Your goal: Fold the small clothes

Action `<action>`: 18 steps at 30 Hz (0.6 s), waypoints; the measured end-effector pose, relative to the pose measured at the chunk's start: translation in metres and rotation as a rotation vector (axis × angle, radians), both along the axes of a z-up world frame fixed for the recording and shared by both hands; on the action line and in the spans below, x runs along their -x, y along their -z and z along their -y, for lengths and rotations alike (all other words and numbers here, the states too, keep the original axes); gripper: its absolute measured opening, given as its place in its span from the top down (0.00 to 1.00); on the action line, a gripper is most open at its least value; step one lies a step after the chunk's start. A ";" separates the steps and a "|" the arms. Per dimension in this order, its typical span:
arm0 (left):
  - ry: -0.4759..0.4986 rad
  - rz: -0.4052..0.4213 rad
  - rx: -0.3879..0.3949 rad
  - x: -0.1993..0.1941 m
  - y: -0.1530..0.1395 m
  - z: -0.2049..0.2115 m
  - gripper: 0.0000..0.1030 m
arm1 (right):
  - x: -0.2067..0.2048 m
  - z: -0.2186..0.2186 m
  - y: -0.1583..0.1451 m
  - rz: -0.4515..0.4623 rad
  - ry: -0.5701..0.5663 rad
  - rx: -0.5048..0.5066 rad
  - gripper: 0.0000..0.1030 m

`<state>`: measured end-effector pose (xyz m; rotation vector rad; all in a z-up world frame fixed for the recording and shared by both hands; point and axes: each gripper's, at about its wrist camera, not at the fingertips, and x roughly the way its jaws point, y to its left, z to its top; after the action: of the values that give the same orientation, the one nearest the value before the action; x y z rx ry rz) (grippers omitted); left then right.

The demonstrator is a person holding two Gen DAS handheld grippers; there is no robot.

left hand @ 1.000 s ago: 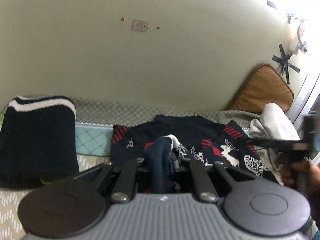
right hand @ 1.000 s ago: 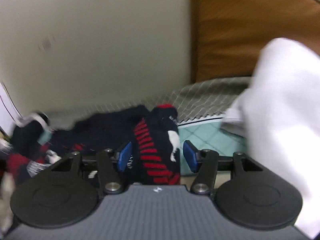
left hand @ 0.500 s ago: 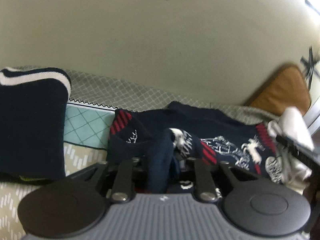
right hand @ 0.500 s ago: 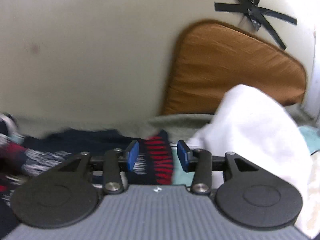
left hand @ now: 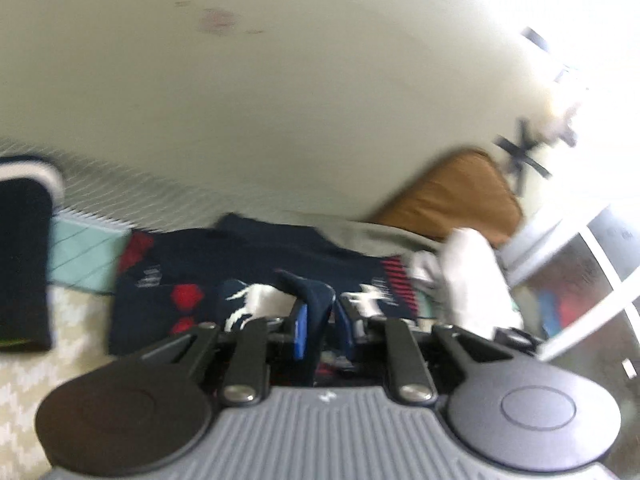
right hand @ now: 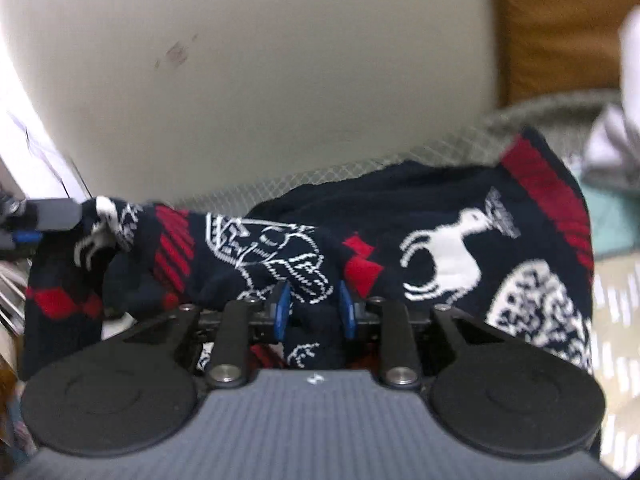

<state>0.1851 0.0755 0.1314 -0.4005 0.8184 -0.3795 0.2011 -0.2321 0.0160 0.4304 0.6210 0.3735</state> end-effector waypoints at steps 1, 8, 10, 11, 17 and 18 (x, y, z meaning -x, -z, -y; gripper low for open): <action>0.029 0.006 0.006 0.000 -0.004 0.009 0.84 | 0.001 0.006 0.000 -0.010 0.011 -0.040 0.71; 0.119 0.050 -0.015 -0.001 -0.019 0.050 0.67 | 0.055 0.055 -0.022 0.092 0.079 -0.149 0.59; 0.113 0.042 -0.009 -0.004 -0.019 0.049 0.67 | 0.072 0.065 -0.023 0.102 0.057 -0.196 0.54; 0.111 0.038 -0.007 -0.005 -0.019 0.049 0.67 | 0.079 0.064 -0.023 0.106 0.042 -0.216 0.52; 0.127 0.037 -0.021 -0.003 -0.019 0.063 0.67 | 0.079 0.028 -0.030 0.118 -0.146 -0.319 0.26; 0.132 0.043 -0.028 -0.003 -0.020 0.065 0.67 | 0.081 0.022 -0.033 0.128 -0.171 -0.314 0.22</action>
<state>0.1879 0.0100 0.1516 -0.3124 0.8095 -0.4976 0.1205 -0.2543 0.0486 0.6496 0.4764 0.6612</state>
